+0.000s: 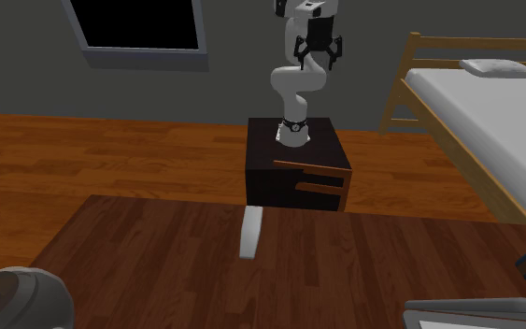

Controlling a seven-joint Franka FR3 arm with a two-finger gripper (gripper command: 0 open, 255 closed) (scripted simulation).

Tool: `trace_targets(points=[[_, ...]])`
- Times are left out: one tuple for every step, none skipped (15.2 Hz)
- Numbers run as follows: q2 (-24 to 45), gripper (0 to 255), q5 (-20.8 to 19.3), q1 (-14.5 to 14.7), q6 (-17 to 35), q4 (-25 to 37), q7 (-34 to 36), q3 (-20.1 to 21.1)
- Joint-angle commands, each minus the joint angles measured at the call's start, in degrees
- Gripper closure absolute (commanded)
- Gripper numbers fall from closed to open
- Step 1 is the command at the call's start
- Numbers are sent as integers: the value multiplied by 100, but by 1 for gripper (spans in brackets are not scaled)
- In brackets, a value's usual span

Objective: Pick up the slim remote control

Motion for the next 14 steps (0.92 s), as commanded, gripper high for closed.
trace_targets(points=[[0,0,0,0,0,0,0,0],[80,0,-43,-15,179,-98,-62,-49],[168,0,-85,-30,359,-189,-123,-99],[264,0,-125,-46,540,-272,-184,-149],[368,0,-164,-62,722,-348,-243,-199],[479,0,-201,-79,903,-416,-302,-249],[598,0,-237,-93,1085,-476,-360,-300],[724,0,-271,-108,1267,-529,-417,-350],[858,0,-303,-123,1449,-574,-473,-401],[998,0,-333,-138,1630,-611,-529,-451],[1146,0,-360,-153,1810,-640,-585,-502],[1300,0,-384,-166,1989,-661,-641,-552],[1461,0,-406,-180,2166,-674,-697,-601],[1627,0,-425,-191,2341,-679,-753,-652]])
